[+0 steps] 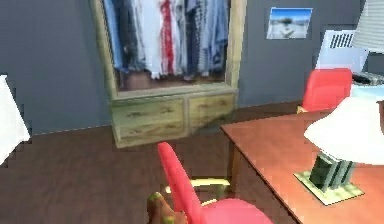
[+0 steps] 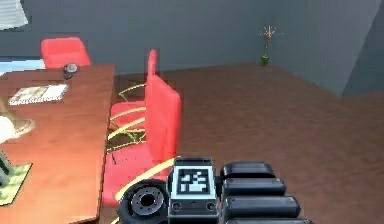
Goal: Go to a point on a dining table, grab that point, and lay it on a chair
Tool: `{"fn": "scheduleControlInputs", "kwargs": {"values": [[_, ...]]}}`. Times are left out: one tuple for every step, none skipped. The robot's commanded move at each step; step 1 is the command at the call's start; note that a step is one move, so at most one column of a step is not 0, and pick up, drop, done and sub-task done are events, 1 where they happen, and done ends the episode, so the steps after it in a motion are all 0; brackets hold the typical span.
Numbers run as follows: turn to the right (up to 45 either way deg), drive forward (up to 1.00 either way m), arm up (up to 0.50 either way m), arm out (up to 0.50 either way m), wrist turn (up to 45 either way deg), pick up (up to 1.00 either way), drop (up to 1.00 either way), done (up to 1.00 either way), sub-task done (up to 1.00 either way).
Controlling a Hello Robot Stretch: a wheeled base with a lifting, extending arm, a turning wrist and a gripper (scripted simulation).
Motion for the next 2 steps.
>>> {"fn": "scheduleControlInputs", "kwargs": {"values": [[6.0,0.0,0.0,0.0,0.0,0.0,0.0,0.0,0.0],[-3.0,0.0,0.0,0.0,0.0,0.0,0.0,0.0,0.0]]}}
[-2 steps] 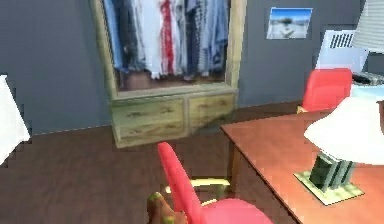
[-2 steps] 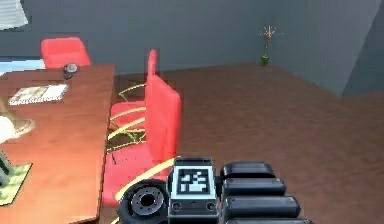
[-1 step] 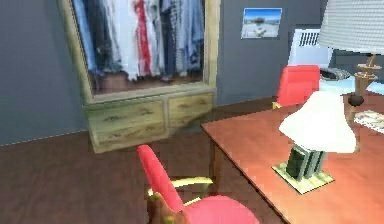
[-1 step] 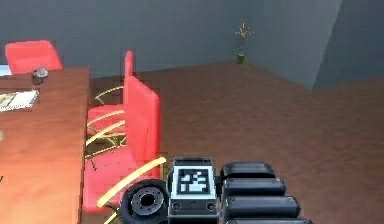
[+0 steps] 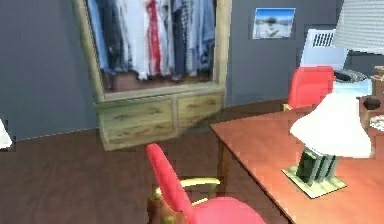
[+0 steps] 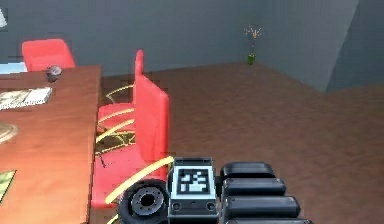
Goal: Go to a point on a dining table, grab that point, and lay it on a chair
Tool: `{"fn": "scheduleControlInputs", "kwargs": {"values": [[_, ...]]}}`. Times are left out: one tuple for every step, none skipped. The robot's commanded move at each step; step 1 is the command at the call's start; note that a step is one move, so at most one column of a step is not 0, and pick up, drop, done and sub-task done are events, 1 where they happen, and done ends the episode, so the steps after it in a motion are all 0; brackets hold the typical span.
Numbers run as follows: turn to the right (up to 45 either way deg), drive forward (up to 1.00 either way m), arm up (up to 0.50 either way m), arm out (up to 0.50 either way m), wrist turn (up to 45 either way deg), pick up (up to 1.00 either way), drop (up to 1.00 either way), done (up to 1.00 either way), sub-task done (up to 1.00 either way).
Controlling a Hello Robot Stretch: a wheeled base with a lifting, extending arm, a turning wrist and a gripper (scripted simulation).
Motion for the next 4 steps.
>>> {"fn": "scheduleControlInputs", "kwargs": {"values": [[-33.0,0.0,0.0,0.0,0.0,0.0,0.0,0.0,0.0],[0.0,0.15,0.0,0.0,0.0,0.0,0.0,0.0,0.0],[45.0,0.0,0.0,0.0,0.0,0.0,0.0,0.0,0.0],[21.0,0.0,0.0,0.0,0.0,0.0,0.0,0.0,0.0]]}}
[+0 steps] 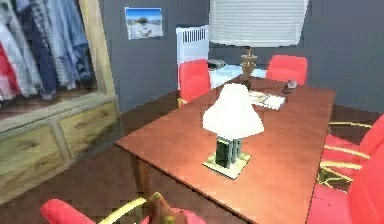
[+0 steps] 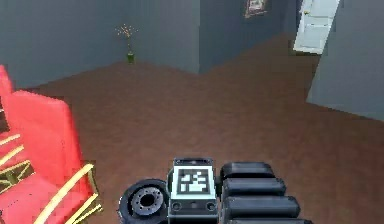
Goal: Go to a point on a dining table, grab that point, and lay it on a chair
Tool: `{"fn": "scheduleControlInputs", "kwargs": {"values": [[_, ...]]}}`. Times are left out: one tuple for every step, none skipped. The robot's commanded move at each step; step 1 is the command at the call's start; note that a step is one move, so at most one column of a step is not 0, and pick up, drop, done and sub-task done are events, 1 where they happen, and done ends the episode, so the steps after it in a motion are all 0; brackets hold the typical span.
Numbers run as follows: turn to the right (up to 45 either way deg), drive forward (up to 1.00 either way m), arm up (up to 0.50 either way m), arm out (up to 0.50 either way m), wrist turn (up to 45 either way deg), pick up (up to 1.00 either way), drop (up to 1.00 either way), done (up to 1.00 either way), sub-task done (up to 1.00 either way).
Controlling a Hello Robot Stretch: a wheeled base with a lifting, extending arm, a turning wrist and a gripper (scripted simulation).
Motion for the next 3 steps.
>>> {"fn": "scheduleControlInputs", "kwargs": {"values": [[-45.0,0.0,0.0,0.0,0.0,0.0,0.0,0.0,0.0],[-9.0,0.0,0.0,0.0,0.0,0.0,0.0,0.0,0.0],[0.0,0.0,0.0,0.22,0.0,0.0,0.0,0.0,0.0]]}}
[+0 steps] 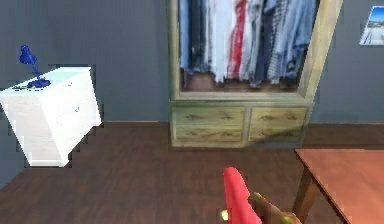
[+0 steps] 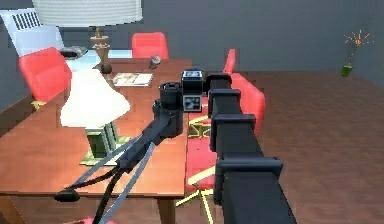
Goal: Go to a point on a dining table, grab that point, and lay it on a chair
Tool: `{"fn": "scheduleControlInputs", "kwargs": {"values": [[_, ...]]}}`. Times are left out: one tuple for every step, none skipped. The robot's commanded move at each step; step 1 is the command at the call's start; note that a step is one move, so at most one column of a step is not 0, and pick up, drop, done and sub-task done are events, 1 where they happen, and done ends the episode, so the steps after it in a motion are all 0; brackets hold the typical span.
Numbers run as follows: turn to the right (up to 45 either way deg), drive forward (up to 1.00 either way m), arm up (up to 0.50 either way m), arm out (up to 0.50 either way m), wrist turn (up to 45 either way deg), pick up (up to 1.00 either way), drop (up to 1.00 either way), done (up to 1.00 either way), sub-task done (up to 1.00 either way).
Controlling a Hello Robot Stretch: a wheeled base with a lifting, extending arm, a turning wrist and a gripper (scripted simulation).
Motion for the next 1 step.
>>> {"fn": "scheduleControlInputs", "kwargs": {"values": [[0.0,0.0,0.0,0.0,39.0,0.0,0.0,0.0,0.0]]}}
